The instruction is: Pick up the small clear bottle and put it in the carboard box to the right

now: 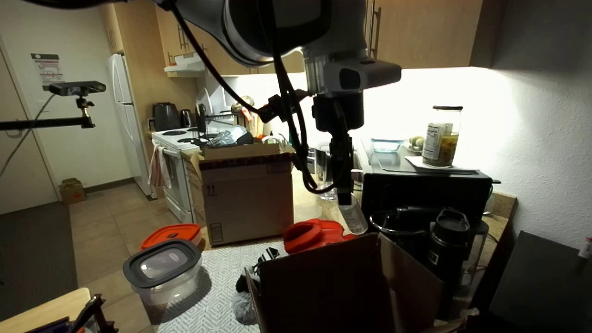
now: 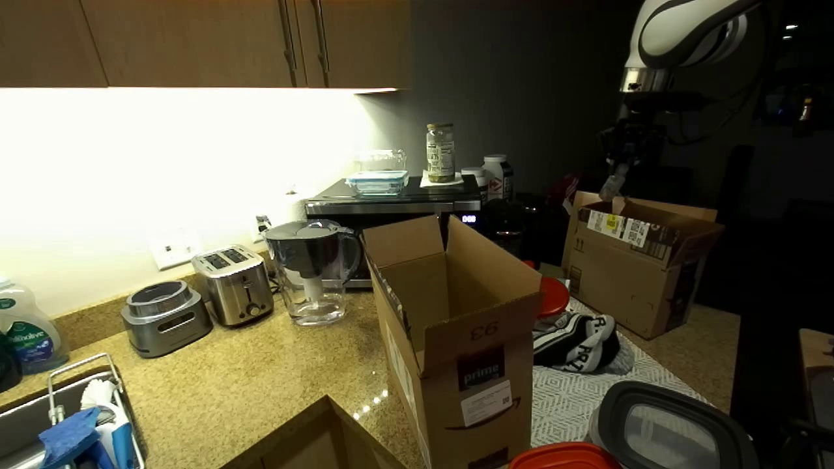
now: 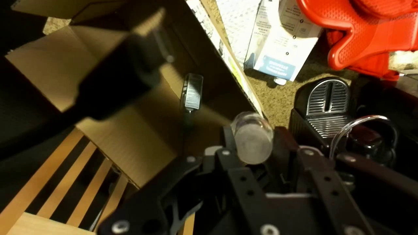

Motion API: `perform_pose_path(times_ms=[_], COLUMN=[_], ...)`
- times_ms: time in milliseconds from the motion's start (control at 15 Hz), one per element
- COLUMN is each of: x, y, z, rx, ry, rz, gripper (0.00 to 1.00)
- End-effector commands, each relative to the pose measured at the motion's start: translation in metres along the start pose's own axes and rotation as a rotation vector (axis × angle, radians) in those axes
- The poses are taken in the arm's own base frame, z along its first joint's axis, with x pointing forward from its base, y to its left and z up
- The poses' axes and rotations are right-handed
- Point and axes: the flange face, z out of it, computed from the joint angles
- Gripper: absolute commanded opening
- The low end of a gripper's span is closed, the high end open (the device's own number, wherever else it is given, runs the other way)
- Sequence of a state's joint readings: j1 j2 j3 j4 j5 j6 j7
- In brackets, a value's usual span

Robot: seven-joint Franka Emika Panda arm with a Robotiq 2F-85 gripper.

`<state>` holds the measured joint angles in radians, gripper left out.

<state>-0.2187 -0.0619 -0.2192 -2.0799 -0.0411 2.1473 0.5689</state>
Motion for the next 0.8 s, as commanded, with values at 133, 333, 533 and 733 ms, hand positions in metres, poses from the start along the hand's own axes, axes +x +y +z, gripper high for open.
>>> perform_pose_path(times_ms=[133,333,533,733], x=[0.007,0.011,0.010,0.001], y=[0.029,0.040,0.043,0.031], z=[-0.007,-0.005,-0.005,-0.006], rx=[-0.048,-0.066,-0.072,-0.040], ry=[0.017,0.012,0.002,-0.019], rz=[0.084,0.121,0.123,0.057], gripper=[0.09,0.59,0.73,0.92])
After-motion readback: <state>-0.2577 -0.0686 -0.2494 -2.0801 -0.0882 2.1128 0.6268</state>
